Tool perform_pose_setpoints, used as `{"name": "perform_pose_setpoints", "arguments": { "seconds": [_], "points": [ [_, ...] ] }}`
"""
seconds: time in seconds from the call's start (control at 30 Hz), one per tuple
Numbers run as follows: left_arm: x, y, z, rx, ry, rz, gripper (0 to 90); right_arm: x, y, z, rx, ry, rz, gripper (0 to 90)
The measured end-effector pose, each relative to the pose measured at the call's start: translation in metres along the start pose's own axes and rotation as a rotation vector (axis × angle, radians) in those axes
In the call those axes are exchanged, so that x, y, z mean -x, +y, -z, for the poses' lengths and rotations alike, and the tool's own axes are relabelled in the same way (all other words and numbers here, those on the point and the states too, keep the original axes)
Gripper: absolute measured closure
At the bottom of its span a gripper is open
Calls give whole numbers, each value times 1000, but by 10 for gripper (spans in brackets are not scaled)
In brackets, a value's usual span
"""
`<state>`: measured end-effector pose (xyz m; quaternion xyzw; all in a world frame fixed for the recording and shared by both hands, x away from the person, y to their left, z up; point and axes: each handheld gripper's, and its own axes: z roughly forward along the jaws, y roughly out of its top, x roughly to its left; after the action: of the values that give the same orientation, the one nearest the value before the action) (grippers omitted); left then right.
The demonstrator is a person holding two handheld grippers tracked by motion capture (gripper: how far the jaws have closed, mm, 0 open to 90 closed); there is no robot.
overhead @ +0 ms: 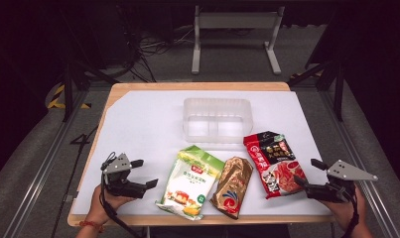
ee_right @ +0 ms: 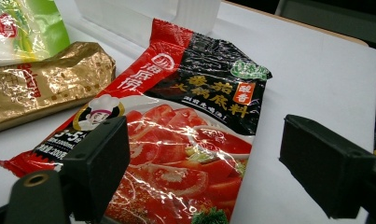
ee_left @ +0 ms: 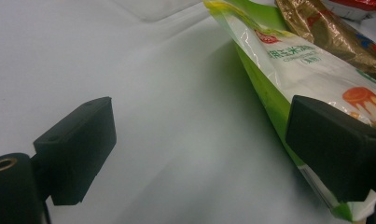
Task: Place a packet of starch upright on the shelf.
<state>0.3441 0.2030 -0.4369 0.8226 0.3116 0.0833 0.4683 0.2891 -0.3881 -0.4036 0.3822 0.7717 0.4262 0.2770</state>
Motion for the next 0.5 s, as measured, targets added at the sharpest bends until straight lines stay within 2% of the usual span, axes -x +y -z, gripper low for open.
{"name": "perform_pose_setpoints", "arguments": {
  "seconds": [0.13,0.2,0.27,0.4,0.47,0.5],
  "points": [
    [-2,5,-7,-17,-8,5,104,-1,0,-1,-3,7,0,163],
    [-5,10,-15,-37,-40,28,104,-1,0,-2,-10,10,1,163],
    [-7,15,-23,-82,-78,17,104,-1,0,-3,-14,12,-1,162],
    [-7,19,-32,-90,-108,19,95,-2,0,-3,-14,13,-3,162],
    [-10,29,-39,-51,-158,45,86,-2,0,-4,-15,15,-7,162],
    [-10,29,-39,-51,-158,45,97,-2,0,-4,-15,15,-7,162]
  ]
}}
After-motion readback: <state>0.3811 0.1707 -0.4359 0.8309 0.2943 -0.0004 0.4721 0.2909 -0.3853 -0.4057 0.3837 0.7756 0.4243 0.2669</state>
